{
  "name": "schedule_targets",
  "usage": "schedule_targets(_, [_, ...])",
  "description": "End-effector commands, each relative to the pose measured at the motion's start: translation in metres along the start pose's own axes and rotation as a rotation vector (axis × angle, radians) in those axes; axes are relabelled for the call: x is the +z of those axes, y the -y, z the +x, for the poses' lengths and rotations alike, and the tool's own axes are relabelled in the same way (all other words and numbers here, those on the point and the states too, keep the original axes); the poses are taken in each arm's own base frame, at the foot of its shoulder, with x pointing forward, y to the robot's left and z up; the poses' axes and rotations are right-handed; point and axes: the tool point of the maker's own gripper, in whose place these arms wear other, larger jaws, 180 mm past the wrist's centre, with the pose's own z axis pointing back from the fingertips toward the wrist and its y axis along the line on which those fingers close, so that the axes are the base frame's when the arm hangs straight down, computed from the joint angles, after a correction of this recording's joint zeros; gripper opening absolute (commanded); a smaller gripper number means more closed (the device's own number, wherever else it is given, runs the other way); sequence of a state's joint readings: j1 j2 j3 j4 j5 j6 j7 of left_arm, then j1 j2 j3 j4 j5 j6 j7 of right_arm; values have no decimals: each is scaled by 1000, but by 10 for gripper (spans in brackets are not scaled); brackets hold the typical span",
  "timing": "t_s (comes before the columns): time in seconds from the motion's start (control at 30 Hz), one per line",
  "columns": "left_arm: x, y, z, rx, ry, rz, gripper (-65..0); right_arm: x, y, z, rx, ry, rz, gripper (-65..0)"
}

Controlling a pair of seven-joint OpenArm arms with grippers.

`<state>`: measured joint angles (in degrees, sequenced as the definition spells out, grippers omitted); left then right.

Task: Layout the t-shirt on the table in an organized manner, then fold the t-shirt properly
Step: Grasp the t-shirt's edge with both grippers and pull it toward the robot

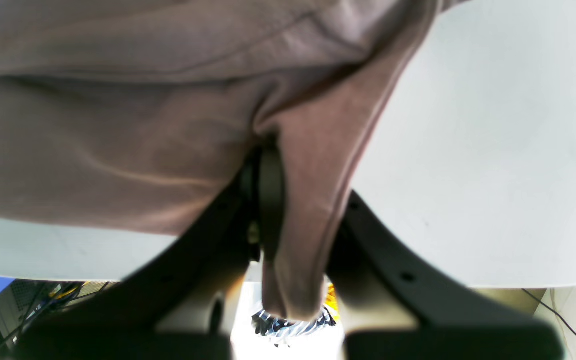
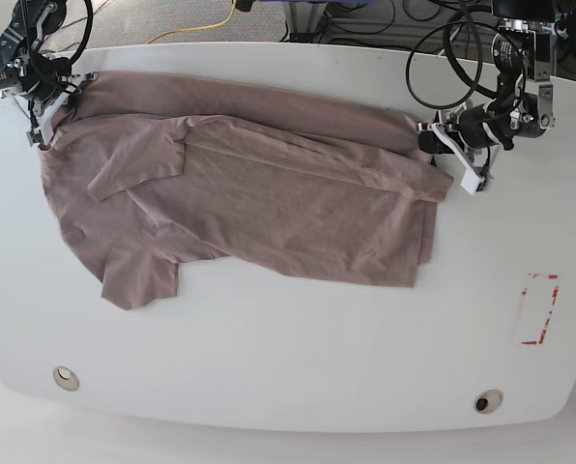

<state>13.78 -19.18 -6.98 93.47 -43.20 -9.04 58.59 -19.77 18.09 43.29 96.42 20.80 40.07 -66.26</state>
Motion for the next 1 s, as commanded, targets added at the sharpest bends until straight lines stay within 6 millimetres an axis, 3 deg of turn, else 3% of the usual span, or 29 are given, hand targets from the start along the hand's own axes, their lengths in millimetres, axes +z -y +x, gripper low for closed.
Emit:
schedule_targets(0.0, [8,-21,-1,-9,-19,78,-650,8,9,10,15,29,-27,-650])
schedule_targets(0.17, [13,-22,-9,-18,-31,88,-650,7,9,10,18,27,-26,-650])
schedule_targets(0.33, [31,-23,-18,-49,-24,109,-650,7,9,8,21,22,-28,-650])
schedule_targets(0.63, [45,-13,-56,-71,-81,104,-650,8,10,0,24,-24,-33,-650])
schedule_targets(0.97, [52,-14,-93,-51,-161,111,-650,16,9,-10,53,-44,-49,-650])
